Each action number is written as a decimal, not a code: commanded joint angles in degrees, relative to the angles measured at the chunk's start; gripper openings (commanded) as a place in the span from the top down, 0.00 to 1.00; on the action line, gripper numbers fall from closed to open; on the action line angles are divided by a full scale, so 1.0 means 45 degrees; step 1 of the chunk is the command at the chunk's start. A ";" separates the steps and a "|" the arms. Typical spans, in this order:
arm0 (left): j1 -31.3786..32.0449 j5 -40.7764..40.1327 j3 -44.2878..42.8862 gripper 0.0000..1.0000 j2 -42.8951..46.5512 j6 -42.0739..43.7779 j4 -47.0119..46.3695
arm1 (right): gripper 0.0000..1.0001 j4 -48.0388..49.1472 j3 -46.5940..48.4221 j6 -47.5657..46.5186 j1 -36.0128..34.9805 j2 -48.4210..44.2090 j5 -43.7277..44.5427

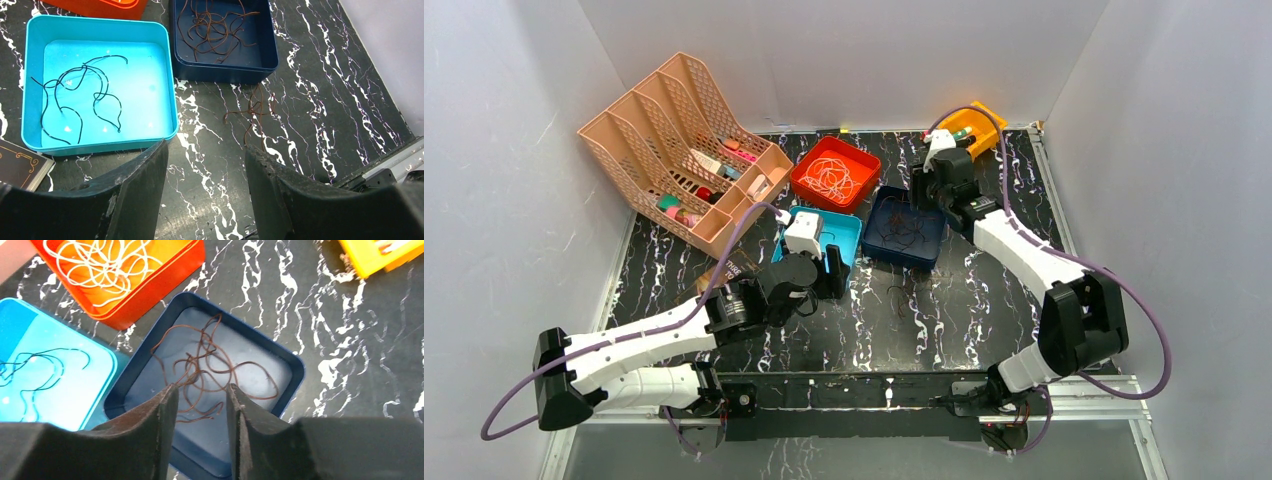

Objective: Untangle the cables

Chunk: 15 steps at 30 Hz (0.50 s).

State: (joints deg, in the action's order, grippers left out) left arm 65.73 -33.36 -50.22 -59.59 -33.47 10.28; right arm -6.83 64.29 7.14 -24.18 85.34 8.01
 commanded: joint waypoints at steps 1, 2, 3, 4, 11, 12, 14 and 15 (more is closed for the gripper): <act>-0.0110 0.0140 -0.0021 0.43 -0.0086 -0.0025 -0.0159 | 0.56 0.0616 -0.0328 0.1003 -0.0038 -0.0178 -0.0912; -0.0115 0.0191 -0.0058 0.43 -0.0127 -0.0008 -0.0115 | 0.58 0.0541 -0.0291 0.1084 -0.0046 -0.0107 -0.1008; -0.0115 0.0203 -0.0070 0.43 -0.0167 0.0006 -0.0083 | 0.59 0.0414 -0.0216 0.1162 -0.0032 -0.0040 -0.1115; -0.0116 0.0248 -0.0071 0.42 -0.0203 0.0018 -0.0079 | 0.59 0.0252 -0.0143 0.1291 -0.0045 -0.0022 -0.1277; -0.0182 0.1745 -0.0051 0.38 -0.0990 0.0423 -0.0588 | 0.50 -0.0879 -0.2164 0.2760 -0.0037 -0.2639 -0.1795; -0.0165 0.2016 -0.0083 0.38 -0.1153 0.0485 -0.0796 | 0.49 -0.1023 -0.2584 0.3246 -0.0036 -0.3191 -0.1521; -0.0174 0.2630 -0.0189 0.37 -0.1631 0.0614 -0.1239 | 0.48 -0.1362 -0.3393 0.4094 -0.0053 -0.4245 -0.0897; -0.0172 0.2908 -0.0289 0.36 -0.1910 0.0672 -0.1446 | 0.47 -0.1557 -0.3743 0.4532 -0.0043 -0.4788 -0.0700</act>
State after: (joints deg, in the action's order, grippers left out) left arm 65.30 -26.48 -50.19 -65.28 -32.16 8.21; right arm -10.94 51.81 19.00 -24.29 72.31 1.26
